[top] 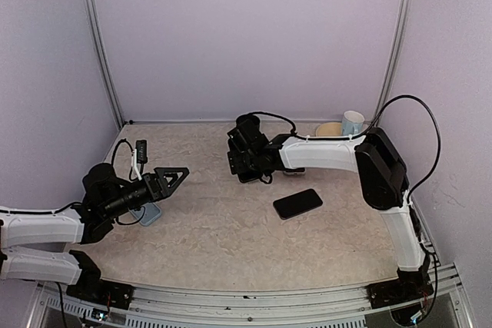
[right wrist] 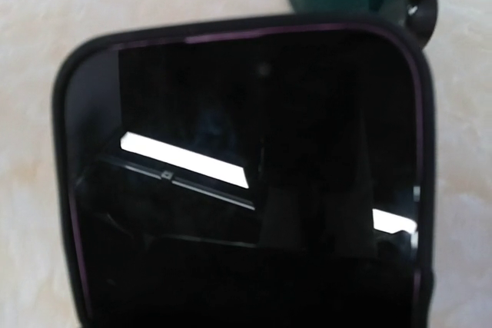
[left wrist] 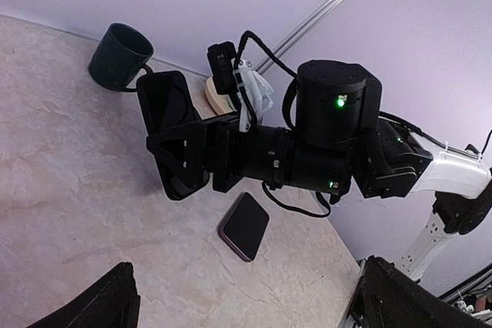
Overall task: Put the phone into the phone case
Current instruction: Place the phone with the phone case at the center of the board.
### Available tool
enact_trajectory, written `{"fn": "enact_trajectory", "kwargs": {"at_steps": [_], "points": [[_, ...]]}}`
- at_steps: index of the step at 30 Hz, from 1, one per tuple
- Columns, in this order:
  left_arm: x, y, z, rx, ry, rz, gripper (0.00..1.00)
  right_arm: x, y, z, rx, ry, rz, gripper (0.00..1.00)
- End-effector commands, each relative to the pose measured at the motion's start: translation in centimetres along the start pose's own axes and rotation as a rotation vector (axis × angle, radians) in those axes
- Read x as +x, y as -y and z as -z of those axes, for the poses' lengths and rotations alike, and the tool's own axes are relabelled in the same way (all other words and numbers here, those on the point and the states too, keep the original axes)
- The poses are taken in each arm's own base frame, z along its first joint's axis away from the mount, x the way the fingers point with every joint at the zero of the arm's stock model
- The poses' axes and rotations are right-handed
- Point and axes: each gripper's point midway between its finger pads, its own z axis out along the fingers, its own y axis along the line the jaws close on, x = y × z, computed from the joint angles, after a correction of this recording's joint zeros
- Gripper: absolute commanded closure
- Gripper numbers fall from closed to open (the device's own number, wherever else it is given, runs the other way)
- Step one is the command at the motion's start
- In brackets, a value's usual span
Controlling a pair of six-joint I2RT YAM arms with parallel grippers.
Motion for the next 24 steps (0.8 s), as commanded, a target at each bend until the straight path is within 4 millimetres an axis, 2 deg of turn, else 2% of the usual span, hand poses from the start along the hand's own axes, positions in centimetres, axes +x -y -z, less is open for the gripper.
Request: {"fn": "enact_trajectory", "kwargs": {"at_steps": [1, 14, 24], "points": [[0.0, -0.1, 0.3, -0.012, 0.011, -0.026, 0.01, -3.0, 0.7, -0.6, 0.047, 0.076, -0.102, 0.36], [0.2, -0.4, 0.4, -0.025, 0.01, -0.036, 0.01, -2.3, 3.2, -4.2, 0.092, 0.076, -0.242, 0.36], [0.2, -0.6, 0.6, -0.036, 0.015, -0.044, 0.01, -2.2, 2.9, -5.9, 0.072, 0.08, -0.299, 0.34]]}}
